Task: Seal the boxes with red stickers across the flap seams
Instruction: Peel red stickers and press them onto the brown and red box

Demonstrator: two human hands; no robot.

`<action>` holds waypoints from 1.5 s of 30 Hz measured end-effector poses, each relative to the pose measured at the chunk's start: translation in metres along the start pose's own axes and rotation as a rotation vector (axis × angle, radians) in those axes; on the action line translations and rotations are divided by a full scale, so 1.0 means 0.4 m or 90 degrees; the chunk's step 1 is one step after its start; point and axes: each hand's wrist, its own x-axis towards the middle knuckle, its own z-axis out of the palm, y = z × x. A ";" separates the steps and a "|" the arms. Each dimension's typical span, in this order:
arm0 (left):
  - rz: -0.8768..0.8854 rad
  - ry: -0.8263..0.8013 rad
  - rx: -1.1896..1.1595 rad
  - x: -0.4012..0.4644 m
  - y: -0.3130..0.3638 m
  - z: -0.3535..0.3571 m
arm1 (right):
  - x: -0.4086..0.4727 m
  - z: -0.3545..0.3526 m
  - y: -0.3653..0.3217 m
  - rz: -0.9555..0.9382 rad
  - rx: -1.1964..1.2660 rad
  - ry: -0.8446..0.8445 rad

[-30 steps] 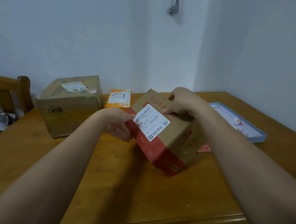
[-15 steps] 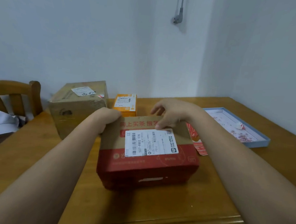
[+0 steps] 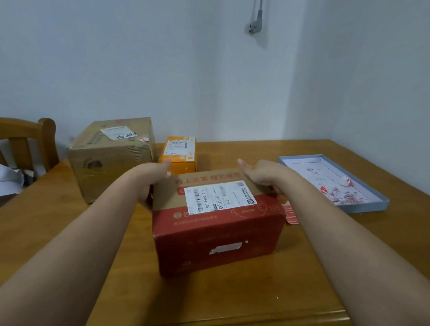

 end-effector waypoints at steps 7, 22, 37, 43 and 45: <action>0.181 0.126 -0.138 -0.002 0.080 -0.028 | 0.055 -0.037 -0.009 -0.064 0.302 0.123; 0.236 0.256 0.103 0.048 0.053 0.008 | 0.071 0.005 0.035 -0.062 0.296 0.095; 0.604 0.118 0.019 -0.046 0.138 0.308 | 0.136 0.010 0.253 0.104 0.187 0.115; 0.628 -0.042 0.046 -0.075 0.132 0.396 | 0.145 0.053 0.333 0.131 0.086 0.046; 0.626 -0.088 0.055 -0.079 0.120 0.418 | 0.145 0.070 0.350 0.133 0.050 0.026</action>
